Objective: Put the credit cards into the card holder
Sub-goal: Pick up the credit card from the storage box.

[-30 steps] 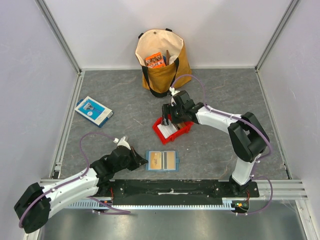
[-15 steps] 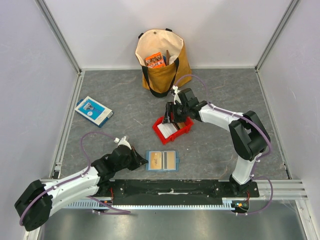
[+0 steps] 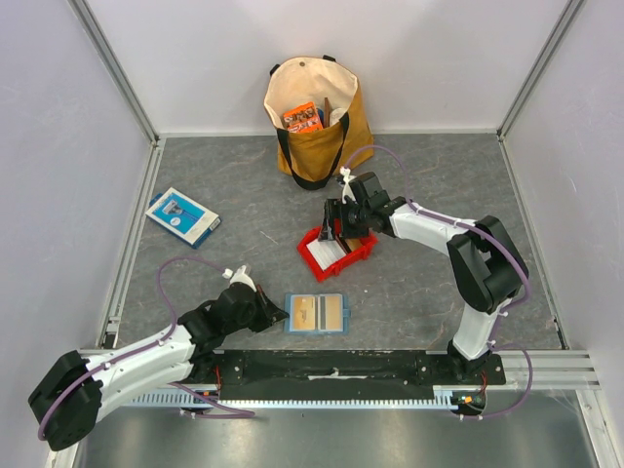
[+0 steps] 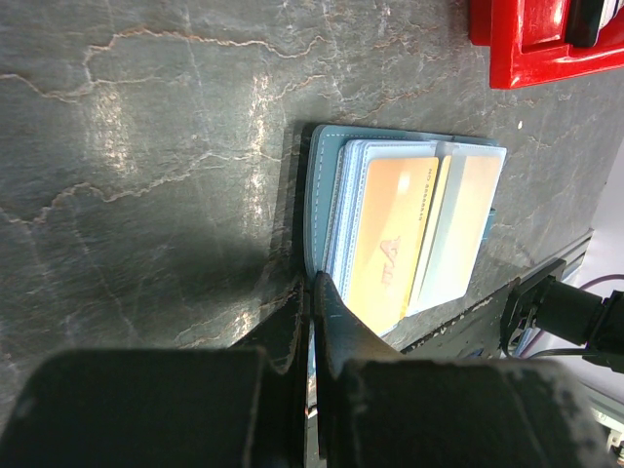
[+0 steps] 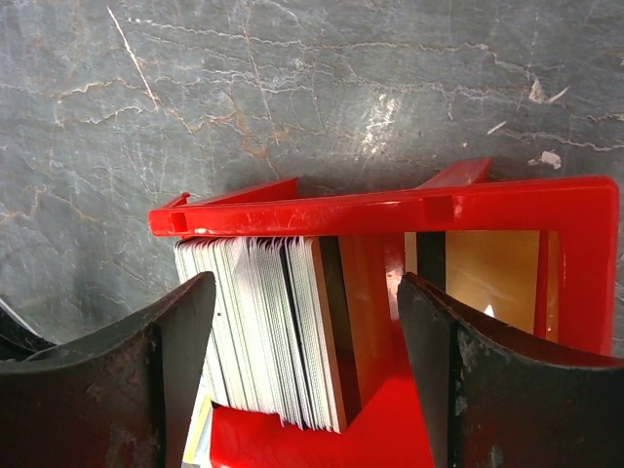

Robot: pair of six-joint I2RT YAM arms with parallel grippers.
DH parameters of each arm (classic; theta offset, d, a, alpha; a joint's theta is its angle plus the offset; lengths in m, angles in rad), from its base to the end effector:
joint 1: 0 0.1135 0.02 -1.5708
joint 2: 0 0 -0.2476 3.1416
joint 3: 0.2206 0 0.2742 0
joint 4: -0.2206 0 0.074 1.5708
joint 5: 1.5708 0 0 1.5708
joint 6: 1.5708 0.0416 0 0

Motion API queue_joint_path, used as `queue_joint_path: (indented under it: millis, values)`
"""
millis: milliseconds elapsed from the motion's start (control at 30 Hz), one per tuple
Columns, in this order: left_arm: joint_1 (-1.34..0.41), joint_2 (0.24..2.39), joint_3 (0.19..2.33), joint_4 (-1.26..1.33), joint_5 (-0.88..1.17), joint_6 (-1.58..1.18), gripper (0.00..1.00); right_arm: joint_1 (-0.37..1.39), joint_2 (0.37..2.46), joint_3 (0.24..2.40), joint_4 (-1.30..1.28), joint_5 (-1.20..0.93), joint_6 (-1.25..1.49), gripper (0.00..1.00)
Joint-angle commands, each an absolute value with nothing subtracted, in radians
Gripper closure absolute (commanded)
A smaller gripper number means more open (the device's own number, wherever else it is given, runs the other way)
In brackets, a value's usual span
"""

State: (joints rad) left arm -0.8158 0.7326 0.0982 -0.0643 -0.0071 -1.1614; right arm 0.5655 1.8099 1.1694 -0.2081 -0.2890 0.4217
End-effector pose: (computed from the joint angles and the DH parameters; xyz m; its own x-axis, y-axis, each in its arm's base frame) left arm 0.1205 -0.1276 0.0945 -0.8401 -0.4458 -0.3090 -0.1159 0.7041 -0.7006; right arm 0.3350 0.2266 0.1568 -0.8534 -0.0769 -0.5156 -0.3544 0.8109 0.4657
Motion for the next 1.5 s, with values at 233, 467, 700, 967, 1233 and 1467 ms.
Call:
queue_joint_path:
  millis: [233, 467, 700, 967, 1233, 1467]
  values:
    - [-0.816, 0.733, 0.127, -0.037, -0.026, -1.151, 0.98, 0.563, 1.807, 1.166, -0.218, -0.386, 0.39, 0.19]
    - [-0.818, 0.733, 0.129, -0.037, -0.025, -1.152, 0.98, 0.563, 1.801, 1.189, -0.221, -0.442, 0.397, 0.36]
    - [-0.816, 0.73, 0.126, -0.038, -0.026, -1.15, 0.98, 0.563, 1.781, 1.19, -0.224, -0.442, 0.402, 0.46]
    - [-0.816, 0.733, 0.126, -0.034, -0.025, -1.149, 0.98, 0.56, 1.775, 1.187, -0.229, -0.442, 0.402, 0.64]
    - [-0.816, 0.738, 0.126, -0.028, -0.023, -1.15, 0.98, 0.552, 1.767, 1.189, -0.227, -0.463, 0.402, 0.77]
    - [-0.816, 0.739, 0.123, -0.026, -0.021, -1.149, 0.98, 0.538, 1.761, 1.181, -0.23, -0.471, 0.396, 0.8]
